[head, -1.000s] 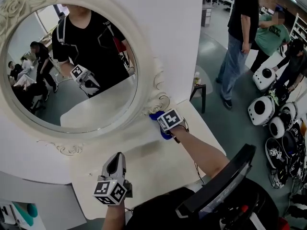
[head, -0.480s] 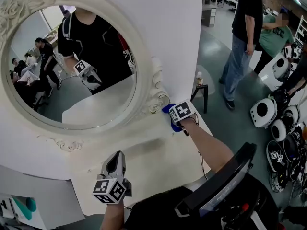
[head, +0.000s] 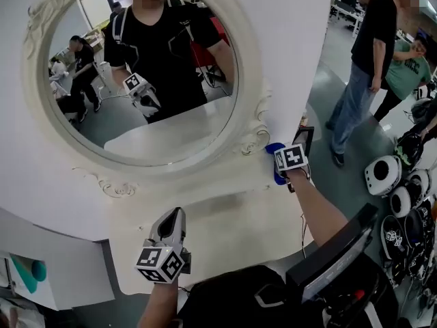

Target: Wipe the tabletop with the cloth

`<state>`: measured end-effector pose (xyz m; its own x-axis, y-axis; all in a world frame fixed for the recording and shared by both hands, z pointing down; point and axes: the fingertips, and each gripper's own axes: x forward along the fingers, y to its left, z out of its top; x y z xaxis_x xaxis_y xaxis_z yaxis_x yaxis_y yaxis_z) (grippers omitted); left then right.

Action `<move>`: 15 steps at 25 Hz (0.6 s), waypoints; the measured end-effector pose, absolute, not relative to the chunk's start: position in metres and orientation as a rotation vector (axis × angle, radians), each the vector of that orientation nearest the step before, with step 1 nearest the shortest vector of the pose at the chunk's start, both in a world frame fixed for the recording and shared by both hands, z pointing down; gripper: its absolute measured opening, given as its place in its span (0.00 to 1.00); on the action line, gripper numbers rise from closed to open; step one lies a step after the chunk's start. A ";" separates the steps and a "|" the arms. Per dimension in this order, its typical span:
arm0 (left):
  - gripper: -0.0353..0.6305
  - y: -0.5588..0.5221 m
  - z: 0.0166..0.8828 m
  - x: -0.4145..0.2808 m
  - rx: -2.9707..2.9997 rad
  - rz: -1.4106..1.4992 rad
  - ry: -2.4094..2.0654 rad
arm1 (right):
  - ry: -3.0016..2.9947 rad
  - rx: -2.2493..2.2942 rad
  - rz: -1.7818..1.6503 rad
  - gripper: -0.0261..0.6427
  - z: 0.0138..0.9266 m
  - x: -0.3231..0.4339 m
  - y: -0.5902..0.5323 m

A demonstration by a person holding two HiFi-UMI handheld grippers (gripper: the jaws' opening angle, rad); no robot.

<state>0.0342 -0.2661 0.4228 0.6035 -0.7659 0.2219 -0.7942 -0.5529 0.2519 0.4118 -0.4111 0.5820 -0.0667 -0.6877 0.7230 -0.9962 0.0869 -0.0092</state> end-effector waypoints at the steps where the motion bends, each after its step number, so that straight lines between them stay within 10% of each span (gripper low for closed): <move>1: 0.06 -0.267 0.422 0.025 2.508 0.120 -1.269 | -1.824 1.680 0.712 0.24 0.574 0.405 -0.406; 15: 0.06 -0.256 0.436 -0.160 2.378 0.070 -1.467 | -2.300 1.365 0.708 0.24 0.513 0.058 -0.367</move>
<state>-0.1598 -0.2559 0.4356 0.4639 -0.8582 0.2196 -0.8752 -0.4056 0.2637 0.0578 -0.3666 0.5131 -0.4609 -0.6981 0.5479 -0.8853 0.4041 -0.2299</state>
